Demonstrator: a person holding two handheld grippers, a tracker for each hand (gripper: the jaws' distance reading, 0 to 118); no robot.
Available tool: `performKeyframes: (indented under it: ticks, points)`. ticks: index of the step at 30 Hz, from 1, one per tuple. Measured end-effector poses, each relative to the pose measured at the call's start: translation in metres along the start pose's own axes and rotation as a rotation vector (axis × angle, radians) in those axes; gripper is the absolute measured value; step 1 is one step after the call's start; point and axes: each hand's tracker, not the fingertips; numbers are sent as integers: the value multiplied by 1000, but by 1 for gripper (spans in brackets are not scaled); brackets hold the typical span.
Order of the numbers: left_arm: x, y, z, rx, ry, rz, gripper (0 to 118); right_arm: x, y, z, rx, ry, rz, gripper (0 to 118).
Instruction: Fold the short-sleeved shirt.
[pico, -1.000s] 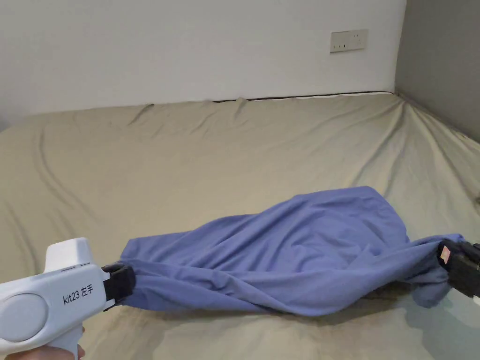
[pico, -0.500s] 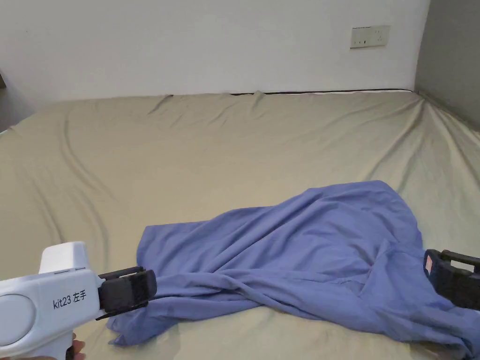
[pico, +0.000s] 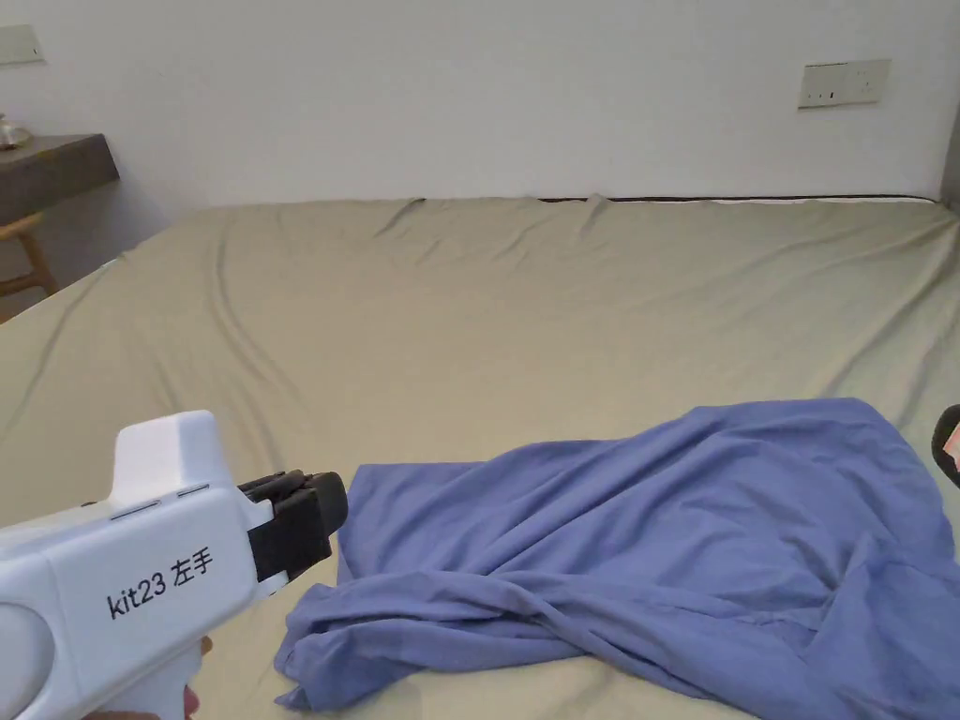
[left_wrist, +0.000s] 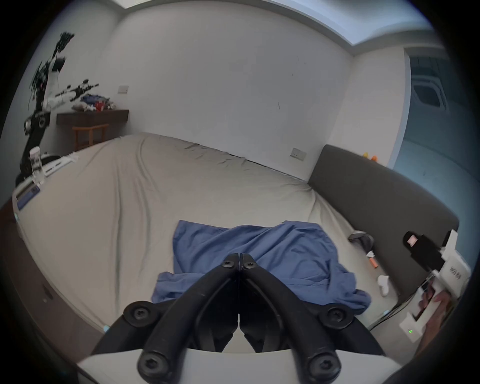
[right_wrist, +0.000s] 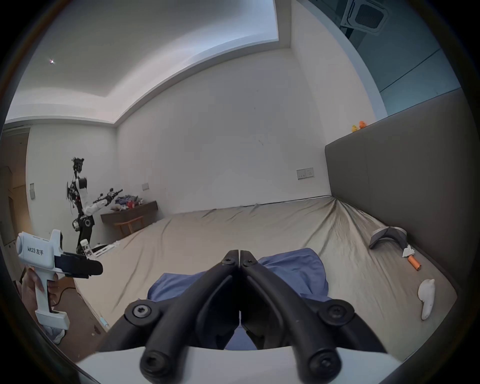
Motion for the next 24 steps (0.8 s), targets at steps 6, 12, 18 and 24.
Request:
performKeyframes:
  ticks: [6, 12, 18, 24]
  points:
    - [-6, -11, -24, -82, 27, 0, 0, 17, -5, -6, -19, 13, -53, 0]
    - [-22, -22, -46, -144, 66, 44, 39, 28, -9, -11, -48, 1, -75, 0]
    - [-31, -30, -94, -237, 182, -4, 112, 36, -13, -21, -71, 15, -98, 0]
    - [-50, 8, -149, -268, 113, 38, 112, 39, -17, -35, -110, 3, -97, 0]
